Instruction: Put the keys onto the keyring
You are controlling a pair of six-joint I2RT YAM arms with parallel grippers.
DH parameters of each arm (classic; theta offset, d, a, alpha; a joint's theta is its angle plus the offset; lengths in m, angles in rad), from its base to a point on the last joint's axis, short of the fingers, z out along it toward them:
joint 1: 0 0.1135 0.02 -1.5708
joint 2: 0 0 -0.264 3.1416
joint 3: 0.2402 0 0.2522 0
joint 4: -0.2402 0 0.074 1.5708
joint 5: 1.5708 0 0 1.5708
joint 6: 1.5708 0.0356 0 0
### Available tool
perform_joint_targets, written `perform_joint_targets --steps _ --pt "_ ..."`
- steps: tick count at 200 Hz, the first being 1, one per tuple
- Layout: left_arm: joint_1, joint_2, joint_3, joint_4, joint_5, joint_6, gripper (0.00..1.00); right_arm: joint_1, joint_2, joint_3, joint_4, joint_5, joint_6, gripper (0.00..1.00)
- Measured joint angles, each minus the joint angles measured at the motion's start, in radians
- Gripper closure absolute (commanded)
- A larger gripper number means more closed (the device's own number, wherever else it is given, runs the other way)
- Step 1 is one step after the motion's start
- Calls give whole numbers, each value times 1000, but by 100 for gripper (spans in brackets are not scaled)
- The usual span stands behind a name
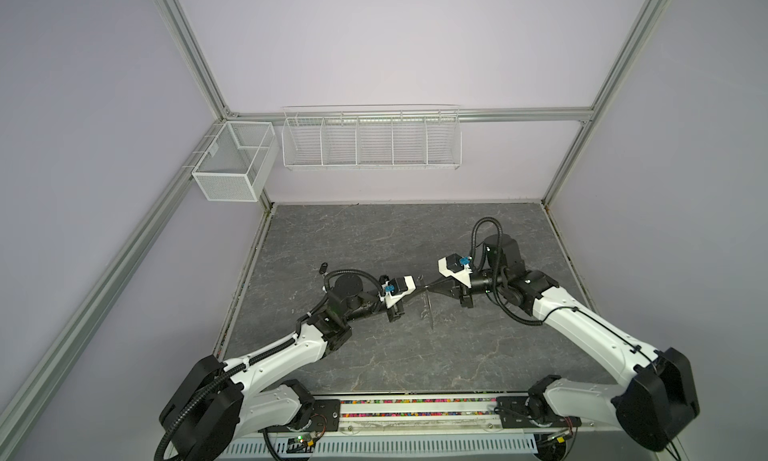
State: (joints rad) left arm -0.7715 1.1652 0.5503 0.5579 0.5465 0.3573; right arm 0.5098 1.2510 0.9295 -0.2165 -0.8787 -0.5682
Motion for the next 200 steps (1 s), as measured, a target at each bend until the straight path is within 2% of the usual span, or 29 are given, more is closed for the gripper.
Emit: perform_joint_targets --steps 8,34,53,74,120,200 --pt "0 0 0 -4 0 3 97 0 0 1 -7 0 -1 92" --pt "-1 0 2 -23 -14 21 75 0 0 11 -43 6 -1 93" --pt "1 -2 12 -76 -39 52 70 0 14 45 -98 27 -2 93" --pt "1 -21 36 -159 -76 93 67 0 53 103 -174 52 -6 93" --pt "-5 -84 97 -313 -140 180 69 3 130 205 -341 116 -27 93" --pt "-27 -15 193 -455 -169 237 72 35 142 262 -450 185 -55 93"
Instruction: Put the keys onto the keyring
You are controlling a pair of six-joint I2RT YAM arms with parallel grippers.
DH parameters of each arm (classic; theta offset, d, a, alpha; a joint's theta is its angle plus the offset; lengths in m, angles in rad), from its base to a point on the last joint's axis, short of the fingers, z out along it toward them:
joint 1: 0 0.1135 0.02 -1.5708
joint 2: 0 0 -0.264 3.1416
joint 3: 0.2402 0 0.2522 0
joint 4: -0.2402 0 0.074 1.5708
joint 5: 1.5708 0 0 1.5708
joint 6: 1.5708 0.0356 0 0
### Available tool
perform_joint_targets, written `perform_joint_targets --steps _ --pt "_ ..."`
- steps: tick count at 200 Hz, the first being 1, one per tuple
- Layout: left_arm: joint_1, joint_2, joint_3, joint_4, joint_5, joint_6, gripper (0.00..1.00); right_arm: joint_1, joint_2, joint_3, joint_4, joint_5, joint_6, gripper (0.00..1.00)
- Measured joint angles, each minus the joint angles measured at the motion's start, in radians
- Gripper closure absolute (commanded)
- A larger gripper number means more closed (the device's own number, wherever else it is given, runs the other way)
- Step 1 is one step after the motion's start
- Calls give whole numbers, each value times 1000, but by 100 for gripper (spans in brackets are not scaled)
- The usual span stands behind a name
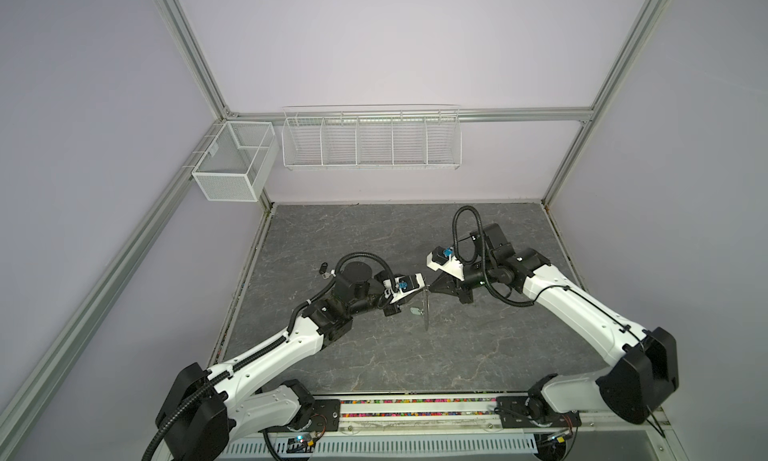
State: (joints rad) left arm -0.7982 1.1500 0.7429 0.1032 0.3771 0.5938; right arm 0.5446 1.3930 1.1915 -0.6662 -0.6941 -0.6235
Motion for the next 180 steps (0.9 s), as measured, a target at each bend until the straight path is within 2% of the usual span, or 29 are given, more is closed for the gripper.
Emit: perform_joint_targets --steps 90,128,153,180 --pt "-17 48 43 -68 -7 25 84 20 27 11 -21 29 -9 92" --pt "-24 74 69 -94 -6 40 84 24 31 19 -26 44 -13 92" --pt "-27 91 79 -105 -5 47 91 27 31 19 -30 54 -13 92" --pt "-30 100 85 -115 -3 52 92 28 31 19 -34 68 -17 92"
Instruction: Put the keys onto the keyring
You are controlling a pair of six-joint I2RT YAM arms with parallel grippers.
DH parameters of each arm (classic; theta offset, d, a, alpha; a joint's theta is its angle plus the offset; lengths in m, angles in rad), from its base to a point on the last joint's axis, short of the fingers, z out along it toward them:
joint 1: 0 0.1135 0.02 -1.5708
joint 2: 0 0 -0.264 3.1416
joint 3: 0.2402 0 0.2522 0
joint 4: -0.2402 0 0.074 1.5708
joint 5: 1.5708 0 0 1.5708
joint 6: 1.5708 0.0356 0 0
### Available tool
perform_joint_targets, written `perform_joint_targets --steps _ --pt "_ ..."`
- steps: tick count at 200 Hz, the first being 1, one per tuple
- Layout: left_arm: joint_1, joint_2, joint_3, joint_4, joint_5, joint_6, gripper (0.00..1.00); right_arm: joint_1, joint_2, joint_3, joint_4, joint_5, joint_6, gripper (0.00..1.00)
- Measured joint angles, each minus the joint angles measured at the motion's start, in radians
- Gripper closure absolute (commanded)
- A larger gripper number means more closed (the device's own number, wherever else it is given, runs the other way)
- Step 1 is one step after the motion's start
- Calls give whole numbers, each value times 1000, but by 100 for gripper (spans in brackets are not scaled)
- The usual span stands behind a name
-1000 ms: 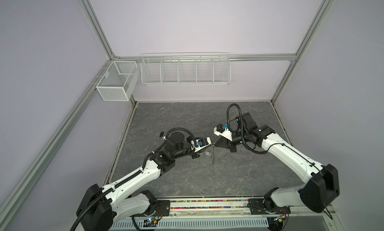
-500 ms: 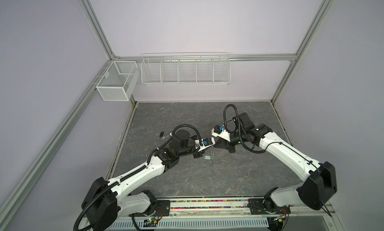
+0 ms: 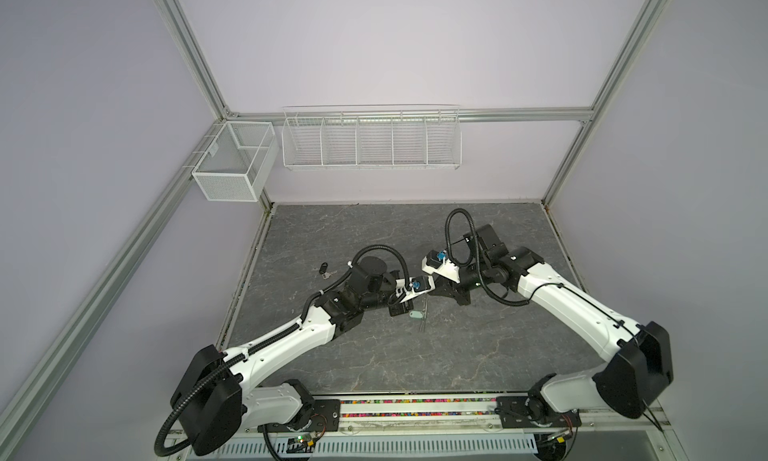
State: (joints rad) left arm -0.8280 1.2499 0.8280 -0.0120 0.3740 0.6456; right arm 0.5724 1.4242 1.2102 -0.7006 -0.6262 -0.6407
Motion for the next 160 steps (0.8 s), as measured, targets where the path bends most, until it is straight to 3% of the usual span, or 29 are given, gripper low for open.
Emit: perform_joint_targets --steps 35,51,61,115,160 --pt "0 5 6 -19 7 8 100 1 -1 0 2 17 -19 88" --pt "0 13 13 -31 14 11 100 1 -3 0 3 24 -26 72" --pt "0 14 13 -34 20 10 100 0 -8 0 8 24 -23 68" --pt "0 -12 -47 110 46 -79 100 -71 -126 -68 93 13 0 62" --pt "16 -21 -140 359 110 -211 100 -167 -202 -79 116 -94 37 63"
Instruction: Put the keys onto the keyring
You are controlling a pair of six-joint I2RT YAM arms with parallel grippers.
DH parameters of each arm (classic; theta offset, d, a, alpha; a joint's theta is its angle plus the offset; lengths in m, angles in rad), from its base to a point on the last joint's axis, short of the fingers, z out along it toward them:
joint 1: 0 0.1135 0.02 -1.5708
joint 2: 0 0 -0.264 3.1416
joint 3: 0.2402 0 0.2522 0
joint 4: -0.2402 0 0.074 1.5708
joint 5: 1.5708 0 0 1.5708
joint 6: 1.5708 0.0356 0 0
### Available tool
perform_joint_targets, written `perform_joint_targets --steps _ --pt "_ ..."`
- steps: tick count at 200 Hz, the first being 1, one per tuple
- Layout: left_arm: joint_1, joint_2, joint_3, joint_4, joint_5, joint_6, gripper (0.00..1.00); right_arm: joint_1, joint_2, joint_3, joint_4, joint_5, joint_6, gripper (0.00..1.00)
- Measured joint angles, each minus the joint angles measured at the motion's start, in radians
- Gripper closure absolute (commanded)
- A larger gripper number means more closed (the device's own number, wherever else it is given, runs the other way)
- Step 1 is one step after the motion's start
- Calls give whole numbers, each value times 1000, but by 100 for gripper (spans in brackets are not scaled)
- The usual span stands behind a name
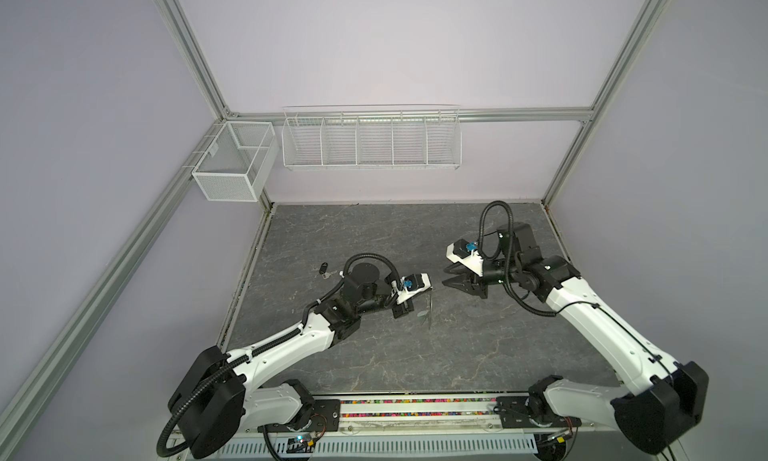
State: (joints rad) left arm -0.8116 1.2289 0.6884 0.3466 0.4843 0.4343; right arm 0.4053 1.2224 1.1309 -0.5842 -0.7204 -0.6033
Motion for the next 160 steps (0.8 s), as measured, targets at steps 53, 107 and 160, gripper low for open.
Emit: perform_joint_targets --steps 53,107,160 --pt "34 2 -52 295 49 -165 100 -31 -39 -56 74 -111 56 65" --pt "35 16 -64 469 71 -273 100 -23 -39 -126 203 -177 148 67" --pt "35 69 -64 579 94 -344 100 0 -40 -161 378 -201 255 67"
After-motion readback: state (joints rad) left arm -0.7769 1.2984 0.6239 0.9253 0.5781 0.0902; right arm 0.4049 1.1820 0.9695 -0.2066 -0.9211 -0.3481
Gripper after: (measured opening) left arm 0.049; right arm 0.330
